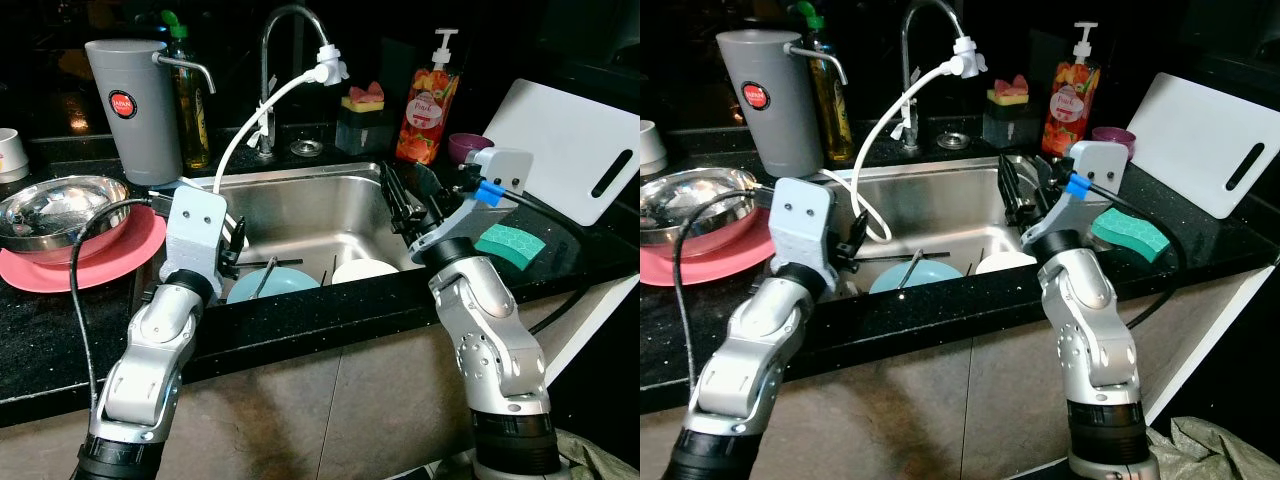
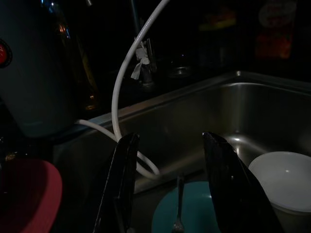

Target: Kitchen organization

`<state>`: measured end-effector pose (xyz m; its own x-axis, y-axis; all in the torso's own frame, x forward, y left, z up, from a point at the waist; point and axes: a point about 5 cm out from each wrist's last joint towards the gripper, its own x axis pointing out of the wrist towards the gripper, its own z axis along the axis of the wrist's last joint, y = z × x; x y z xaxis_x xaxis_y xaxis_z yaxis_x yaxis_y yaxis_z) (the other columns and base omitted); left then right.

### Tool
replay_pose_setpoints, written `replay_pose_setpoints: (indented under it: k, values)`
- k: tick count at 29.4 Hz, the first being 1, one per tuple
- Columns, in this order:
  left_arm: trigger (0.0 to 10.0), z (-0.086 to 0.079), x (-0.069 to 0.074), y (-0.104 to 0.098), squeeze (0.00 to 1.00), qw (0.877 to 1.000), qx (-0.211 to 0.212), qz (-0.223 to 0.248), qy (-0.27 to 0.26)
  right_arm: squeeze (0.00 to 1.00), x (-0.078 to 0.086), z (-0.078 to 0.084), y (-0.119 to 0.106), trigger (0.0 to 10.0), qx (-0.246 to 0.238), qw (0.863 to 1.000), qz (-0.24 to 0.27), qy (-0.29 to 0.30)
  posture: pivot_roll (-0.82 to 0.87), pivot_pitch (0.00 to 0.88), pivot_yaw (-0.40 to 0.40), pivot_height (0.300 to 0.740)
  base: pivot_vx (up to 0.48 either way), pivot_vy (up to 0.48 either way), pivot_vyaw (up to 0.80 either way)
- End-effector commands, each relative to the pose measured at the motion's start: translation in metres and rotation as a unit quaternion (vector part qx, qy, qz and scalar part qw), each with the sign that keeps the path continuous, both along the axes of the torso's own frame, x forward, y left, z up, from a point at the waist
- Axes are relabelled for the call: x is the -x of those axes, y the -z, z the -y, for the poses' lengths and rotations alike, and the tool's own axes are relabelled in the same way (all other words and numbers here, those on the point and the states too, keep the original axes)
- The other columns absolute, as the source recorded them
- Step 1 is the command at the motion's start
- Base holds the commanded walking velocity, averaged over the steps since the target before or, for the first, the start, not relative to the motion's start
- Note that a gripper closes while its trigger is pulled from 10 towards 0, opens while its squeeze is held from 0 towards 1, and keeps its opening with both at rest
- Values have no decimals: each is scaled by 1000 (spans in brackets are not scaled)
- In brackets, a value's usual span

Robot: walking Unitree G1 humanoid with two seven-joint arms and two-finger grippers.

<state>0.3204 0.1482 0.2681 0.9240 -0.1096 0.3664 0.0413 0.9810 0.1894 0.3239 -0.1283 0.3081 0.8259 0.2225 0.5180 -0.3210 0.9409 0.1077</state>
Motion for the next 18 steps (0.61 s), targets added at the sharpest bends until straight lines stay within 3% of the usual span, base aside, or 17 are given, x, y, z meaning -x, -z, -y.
replay_pose_setpoints:
  k: [1, 18]
  values:
    - [10000, 3, 2, 3, 0, 1000, 10, -5, 7, 0, 3, -1, 0, 10000, 2, 1000, 5, 0, 27, 92, -28, 740, 0, 0, 0]
    - [10000, 10, 3, -6, 0, 999, 35, 16, 21, 0, 4, -3, 4, 10000, 9, 1000, 3, 2, 26, 93, -27, 740, 0, 0, 0]
